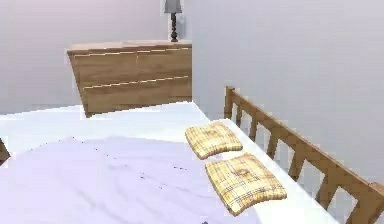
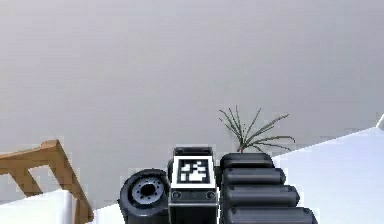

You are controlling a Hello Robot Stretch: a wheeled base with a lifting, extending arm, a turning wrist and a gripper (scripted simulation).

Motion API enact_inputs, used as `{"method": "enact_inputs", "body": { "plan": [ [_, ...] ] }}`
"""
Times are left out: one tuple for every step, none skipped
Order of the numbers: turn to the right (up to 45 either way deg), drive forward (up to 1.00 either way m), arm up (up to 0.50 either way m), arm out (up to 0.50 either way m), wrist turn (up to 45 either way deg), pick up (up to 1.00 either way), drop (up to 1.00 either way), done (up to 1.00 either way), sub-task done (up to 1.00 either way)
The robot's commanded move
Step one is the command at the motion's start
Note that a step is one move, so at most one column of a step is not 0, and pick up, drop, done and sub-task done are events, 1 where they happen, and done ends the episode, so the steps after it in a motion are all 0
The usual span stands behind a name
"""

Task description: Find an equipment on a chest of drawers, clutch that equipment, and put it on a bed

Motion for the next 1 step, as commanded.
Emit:
{"method": "enact_inputs", "body": {
  "plan": [
    [-45.0, 0.00, 0.00, 0.00, 0.0, 0.00, 0.00, 0.00, 0.00]
  ]
}}
